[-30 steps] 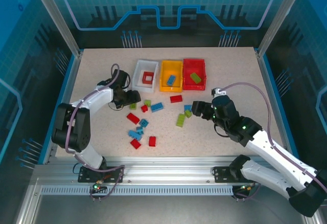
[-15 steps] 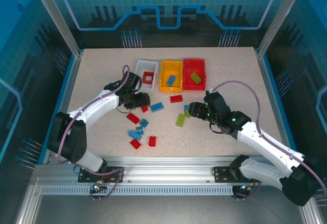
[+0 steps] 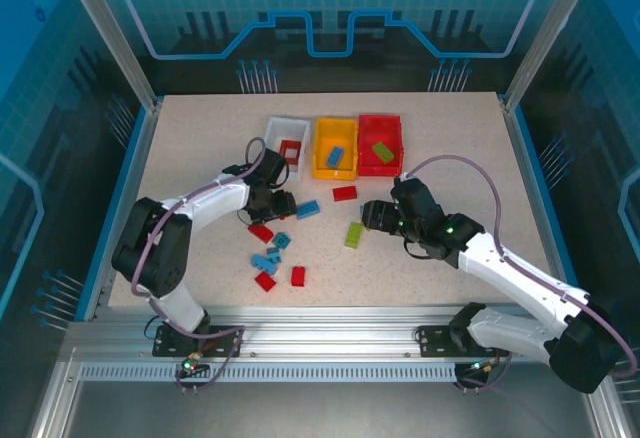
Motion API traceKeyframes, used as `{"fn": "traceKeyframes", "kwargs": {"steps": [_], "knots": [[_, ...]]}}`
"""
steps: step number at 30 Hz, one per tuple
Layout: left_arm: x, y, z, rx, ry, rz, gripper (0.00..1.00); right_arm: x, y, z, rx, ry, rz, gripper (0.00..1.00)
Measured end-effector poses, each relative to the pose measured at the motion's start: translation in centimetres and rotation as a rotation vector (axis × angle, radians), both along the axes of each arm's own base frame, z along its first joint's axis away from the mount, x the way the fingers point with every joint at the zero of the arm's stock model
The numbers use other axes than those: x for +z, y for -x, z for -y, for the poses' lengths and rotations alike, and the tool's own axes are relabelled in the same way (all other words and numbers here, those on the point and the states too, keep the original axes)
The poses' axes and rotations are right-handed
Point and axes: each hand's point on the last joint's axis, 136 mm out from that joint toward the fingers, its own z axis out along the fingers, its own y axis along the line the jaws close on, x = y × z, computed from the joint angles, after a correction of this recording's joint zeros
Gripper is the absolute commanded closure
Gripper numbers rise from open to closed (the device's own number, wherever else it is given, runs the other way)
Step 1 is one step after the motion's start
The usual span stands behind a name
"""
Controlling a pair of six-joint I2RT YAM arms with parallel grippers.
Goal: Sort the legos into containers by color
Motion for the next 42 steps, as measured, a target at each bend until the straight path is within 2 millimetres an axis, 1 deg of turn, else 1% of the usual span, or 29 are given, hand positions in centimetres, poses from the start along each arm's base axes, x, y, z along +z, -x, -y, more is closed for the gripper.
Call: {"fn": "traceKeyframes", "kwargs": {"steps": [8, 11, 15, 20, 23, 26, 31, 32, 35, 37, 39, 42], "knots": [[-1.0, -0.2, -0.3, 0.03, -0.018, -0.016, 0.35, 0.2, -0.1, -0.3, 0.001, -0.01, 0.008, 0.26], [-1.7, -0.3, -0.2, 0.034, -0.024, -0.03, 0.35, 0.2, -0.2, -0.3, 0.003, -0.014, 0.01, 0.26], [-1.7, -0.9, 0.0, 0.046, -0.022, -0.018, 0.35, 0.3, -0.2, -0.4, 0.004, -0.017, 0.013, 0.26], [-2.4, -1.3, 0.1, 0.05, -0.03, -0.027, 0.35, 0.2, -0.2, -0.6, 0.009, -0.021, 0.009, 0.26], [-2.7, -1.7, 0.0, 0.052, -0.044, -0.03, 0.4, 0.0, -0.2, -0.7, 0.013, -0.02, 0.0, 0.27], [-3.1, -1.9, -0.2, 0.052, -0.059, -0.03, 0.48, 0.0, -0.2, -0.8, 0.017, -0.022, -0.002, 0.27], [-3.1, -2.0, -0.3, 0.047, -0.066, -0.024, 0.64, -0.1, -0.1, -0.8, 0.019, -0.023, -0.004, 0.28], [-3.0, -2.0, -0.3, 0.044, -0.067, -0.022, 0.66, -0.1, -0.1, -0.8, 0.019, -0.024, -0.004, 0.28], [-2.6, -1.9, -0.3, 0.04, -0.063, -0.01, 0.67, -0.1, -0.2, -0.8, 0.019, -0.023, -0.005, 0.28], [-1.9, -1.4, -0.6, 0.041, -0.062, 0.003, 0.68, -0.1, -0.1, -0.9, 0.023, -0.023, -0.004, 0.29], [-0.3, -1.2, -0.9, 0.041, -0.059, 0.033, 0.69, -0.2, 0.0, -1.2, 0.032, -0.02, -0.004, 0.29], [2.8, -1.8, -1.1, 0.034, -0.049, 0.105, 0.69, -0.2, 0.2, -1.8, 0.061, -0.01, -0.002, 0.29]]}}
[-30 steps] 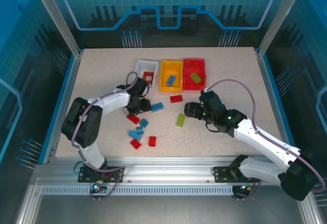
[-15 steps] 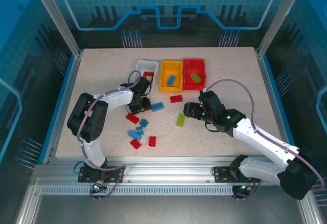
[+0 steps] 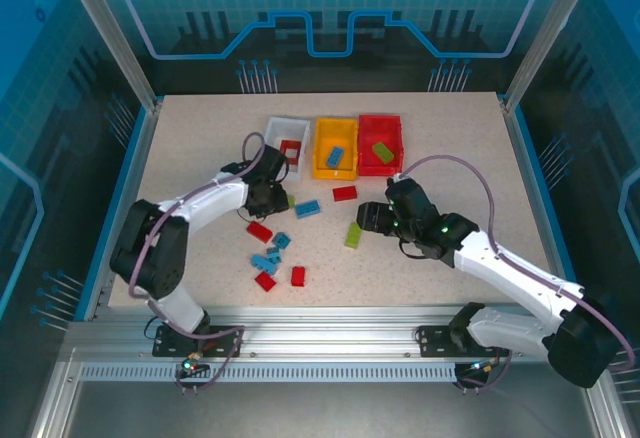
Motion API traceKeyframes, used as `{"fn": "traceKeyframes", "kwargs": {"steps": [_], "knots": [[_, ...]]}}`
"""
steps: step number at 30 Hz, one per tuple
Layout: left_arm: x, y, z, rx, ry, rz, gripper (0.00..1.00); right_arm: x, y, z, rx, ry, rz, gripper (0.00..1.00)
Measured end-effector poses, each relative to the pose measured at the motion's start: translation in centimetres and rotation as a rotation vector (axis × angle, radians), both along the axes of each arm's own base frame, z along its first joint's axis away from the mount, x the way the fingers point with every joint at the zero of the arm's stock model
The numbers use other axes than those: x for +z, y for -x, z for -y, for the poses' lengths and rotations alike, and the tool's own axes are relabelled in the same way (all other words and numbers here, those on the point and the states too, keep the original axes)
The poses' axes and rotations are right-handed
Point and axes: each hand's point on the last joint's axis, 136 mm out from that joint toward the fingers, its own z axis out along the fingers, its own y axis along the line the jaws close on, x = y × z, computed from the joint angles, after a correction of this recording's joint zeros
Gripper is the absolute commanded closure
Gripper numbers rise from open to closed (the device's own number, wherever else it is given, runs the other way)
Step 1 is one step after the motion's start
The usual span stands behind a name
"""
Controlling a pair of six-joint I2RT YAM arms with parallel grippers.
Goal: Sort the legos into containers by color
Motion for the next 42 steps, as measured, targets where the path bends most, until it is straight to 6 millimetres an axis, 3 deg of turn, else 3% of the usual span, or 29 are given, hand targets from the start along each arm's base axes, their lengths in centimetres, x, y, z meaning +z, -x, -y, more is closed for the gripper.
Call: {"fn": "traceKeyframes", "kwargs": {"steps": [4, 8, 10, 14, 19, 27, 33, 38, 42], "knots": [[4.0, -3.3, 0.1, -0.005, 0.022, 0.092, 0.69, 0.7, -0.4, -1.3, 0.039, 0.001, 0.02, 0.29], [6.8, -8.5, -0.2, 0.011, 0.055, 0.172, 0.68, 1.5, -1.4, -2.5, 0.056, 0.0, 0.036, 0.3], [6.8, -10.9, -0.6, 0.022, 0.073, 0.183, 0.68, 2.2, -2.1, -3.1, 0.061, -0.006, 0.051, 0.3], [5.2, -15.3, -1.1, 0.041, 0.114, 0.168, 0.66, 3.1, -2.9, -4.0, 0.072, -0.017, 0.067, 0.3], [2.9, -18.3, -0.3, 0.032, 0.16, 0.138, 0.63, 2.7, -3.1, -4.4, 0.081, -0.013, 0.057, 0.3], [2.0, -18.9, 0.7, 0.018, 0.193, 0.109, 0.43, 2.2, -3.1, -4.5, 0.086, -0.007, 0.042, 0.3], [2.8, -18.0, 0.5, 0.021, 0.194, 0.107, 0.42, 2.1, -3.1, -4.5, 0.085, -0.002, 0.039, 0.3], [7.2, -15.5, 0.0, 0.027, 0.215, 0.167, 0.41, 2.2, -3.1, -3.8, 0.068, 0.032, 0.039, 0.31], [12.5, -11.3, 0.2, 0.018, 0.259, 0.277, 0.39, 2.2, -3.0, -3.0, 0.039, 0.085, 0.03, 0.31]]}}
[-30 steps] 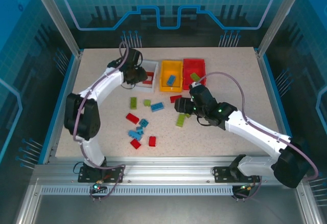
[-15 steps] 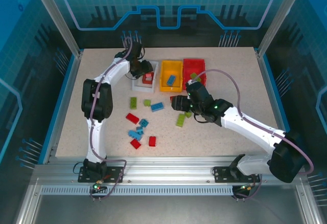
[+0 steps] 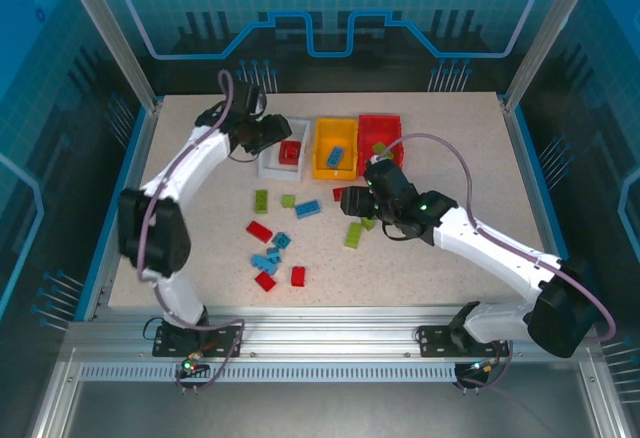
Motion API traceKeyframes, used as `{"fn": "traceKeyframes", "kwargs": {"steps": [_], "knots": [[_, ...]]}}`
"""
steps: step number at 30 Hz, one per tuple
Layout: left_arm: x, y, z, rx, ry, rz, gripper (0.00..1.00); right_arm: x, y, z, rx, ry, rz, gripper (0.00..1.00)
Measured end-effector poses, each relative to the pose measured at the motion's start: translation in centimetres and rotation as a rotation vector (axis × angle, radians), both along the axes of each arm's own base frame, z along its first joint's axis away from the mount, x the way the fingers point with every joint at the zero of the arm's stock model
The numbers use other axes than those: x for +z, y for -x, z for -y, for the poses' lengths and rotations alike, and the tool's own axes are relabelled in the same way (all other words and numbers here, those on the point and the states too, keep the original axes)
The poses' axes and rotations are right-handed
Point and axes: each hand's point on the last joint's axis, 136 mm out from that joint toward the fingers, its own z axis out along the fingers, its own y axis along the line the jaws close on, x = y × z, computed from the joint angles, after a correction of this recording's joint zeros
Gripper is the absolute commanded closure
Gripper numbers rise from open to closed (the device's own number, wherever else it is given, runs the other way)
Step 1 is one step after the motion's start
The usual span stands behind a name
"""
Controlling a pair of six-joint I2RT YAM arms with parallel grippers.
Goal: Sort the legos into containers by color
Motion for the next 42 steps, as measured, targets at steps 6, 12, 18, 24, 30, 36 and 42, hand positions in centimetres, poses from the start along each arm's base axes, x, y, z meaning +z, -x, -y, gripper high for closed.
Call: {"fn": "traceKeyframes", "kwargs": {"steps": [6, 12, 18, 24, 30, 36, 42], "knots": [[2.2, 10.7, 4.1, -0.131, 0.079, 0.088, 0.35, -3.9, 0.2, 0.0, -0.058, 0.116, -0.135, 0.32], [-3.4, 20.5, 5.9, -0.236, 0.127, 0.013, 0.32, -10.1, 2.2, -0.9, -0.099, 0.233, -0.309, 0.29], [-5.0, 24.5, 5.5, -0.248, 0.178, 0.021, 0.31, -13.1, 2.1, -0.9, -0.182, 0.249, -0.384, 0.32], [-3.6, 24.4, 5.2, -0.238, 0.195, 0.078, 0.31, -15.8, 1.5, -0.7, -0.251, 0.252, -0.445, 0.55], [-3.6, 24.3, 5.1, -0.235, 0.193, 0.08, 0.31, -15.8, 0.9, -1.0, -0.268, 0.244, -0.442, 0.78], [-2.1, 23.2, 5.8, -0.235, 0.192, 0.101, 0.31, -10.0, -0.3, -0.7, -0.239, 0.224, -0.296, 0.78], [-1.2, 21.2, 7.3, -0.237, 0.191, 0.108, 0.31, -2.2, -6.9, 2.8, -0.267, 0.127, -0.131, 0.78]]}}
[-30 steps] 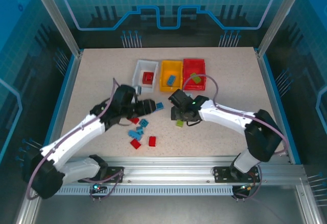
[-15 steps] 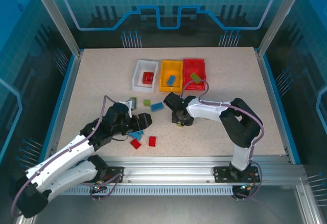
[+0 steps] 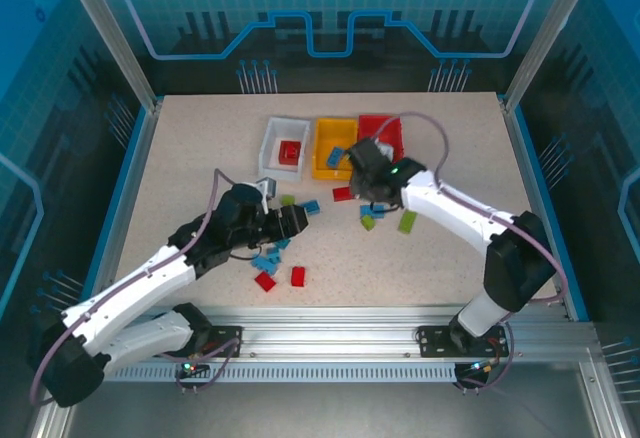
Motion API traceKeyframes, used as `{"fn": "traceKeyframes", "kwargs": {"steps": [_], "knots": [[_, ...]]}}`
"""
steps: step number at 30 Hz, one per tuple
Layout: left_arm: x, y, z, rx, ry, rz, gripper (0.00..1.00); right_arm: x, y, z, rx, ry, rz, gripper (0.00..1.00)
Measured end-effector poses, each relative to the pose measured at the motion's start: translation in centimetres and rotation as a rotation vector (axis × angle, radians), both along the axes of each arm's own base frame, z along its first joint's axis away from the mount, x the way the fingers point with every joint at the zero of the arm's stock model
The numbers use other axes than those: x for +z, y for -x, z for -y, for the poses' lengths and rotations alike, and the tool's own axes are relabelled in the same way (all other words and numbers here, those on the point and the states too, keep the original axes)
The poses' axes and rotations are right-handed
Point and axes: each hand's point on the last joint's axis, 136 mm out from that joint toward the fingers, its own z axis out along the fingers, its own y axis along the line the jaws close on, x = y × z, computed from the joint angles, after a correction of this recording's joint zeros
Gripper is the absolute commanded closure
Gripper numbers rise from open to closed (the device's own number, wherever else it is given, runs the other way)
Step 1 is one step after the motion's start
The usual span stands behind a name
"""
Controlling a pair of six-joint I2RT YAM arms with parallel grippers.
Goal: Sort the legos into containers by color
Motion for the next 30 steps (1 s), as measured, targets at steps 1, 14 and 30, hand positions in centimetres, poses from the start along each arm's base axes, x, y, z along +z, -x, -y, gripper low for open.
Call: {"fn": "traceKeyframes", "kwargs": {"steps": [1, 14, 30], "knots": [[0.2, -0.3, 0.3, -0.003, -0.001, 0.005, 0.31, 0.5, -1.7, 1.0, -0.006, -0.001, 0.015, 0.78], [0.0, -1.5, 0.3, 0.02, -0.036, 0.013, 0.32, -5.5, -14.0, 3.6, 0.1, 0.05, -0.094, 0.66], [-4.6, 1.7, -5.5, 0.156, -0.285, -0.175, 0.32, -0.4, -10.9, 3.6, 0.167, 0.018, -0.027, 0.39]]}}
